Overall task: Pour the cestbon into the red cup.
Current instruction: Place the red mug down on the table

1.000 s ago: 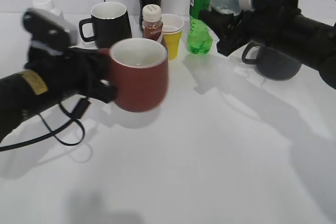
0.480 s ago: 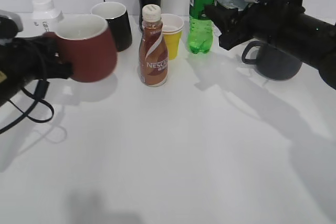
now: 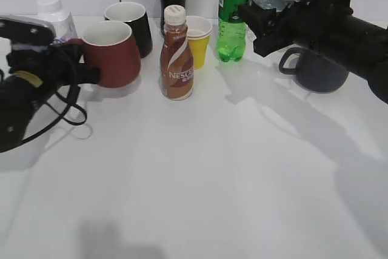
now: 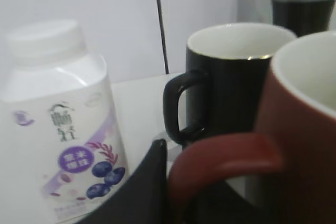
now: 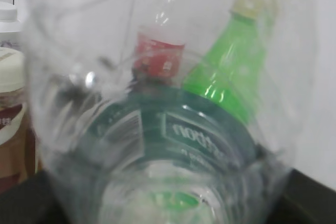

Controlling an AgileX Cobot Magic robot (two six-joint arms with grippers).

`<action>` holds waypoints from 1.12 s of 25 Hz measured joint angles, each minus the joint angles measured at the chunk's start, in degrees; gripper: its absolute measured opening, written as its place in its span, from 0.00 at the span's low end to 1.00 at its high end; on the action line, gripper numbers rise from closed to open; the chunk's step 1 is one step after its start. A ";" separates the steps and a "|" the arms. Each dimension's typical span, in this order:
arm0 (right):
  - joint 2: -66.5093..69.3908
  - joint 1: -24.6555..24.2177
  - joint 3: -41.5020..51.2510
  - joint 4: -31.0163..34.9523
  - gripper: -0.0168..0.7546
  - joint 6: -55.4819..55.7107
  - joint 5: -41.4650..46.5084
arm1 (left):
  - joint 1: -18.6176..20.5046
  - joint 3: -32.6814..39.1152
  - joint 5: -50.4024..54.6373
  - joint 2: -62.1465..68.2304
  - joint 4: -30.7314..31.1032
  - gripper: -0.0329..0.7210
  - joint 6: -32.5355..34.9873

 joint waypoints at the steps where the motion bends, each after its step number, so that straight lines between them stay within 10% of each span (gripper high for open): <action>1: 0.00 0.00 0.00 0.00 0.64 0.00 0.00 | 0.00 -1.11 -0.05 1.29 0.00 0.11 0.13; 12: 0.00 0.00 0.00 0.17 0.64 0.00 0.12 | 0.00 -4.98 -0.39 7.32 -1.27 0.12 1.84; 20: 0.00 0.00 0.00 0.24 0.64 0.00 0.16 | 0.00 -3.45 -3.46 6.99 -3.05 0.41 1.84; 28: 0.50 0.00 -0.07 0.46 0.64 0.52 0.16 | -0.06 2.41 -2.54 1.60 -2.95 0.44 1.84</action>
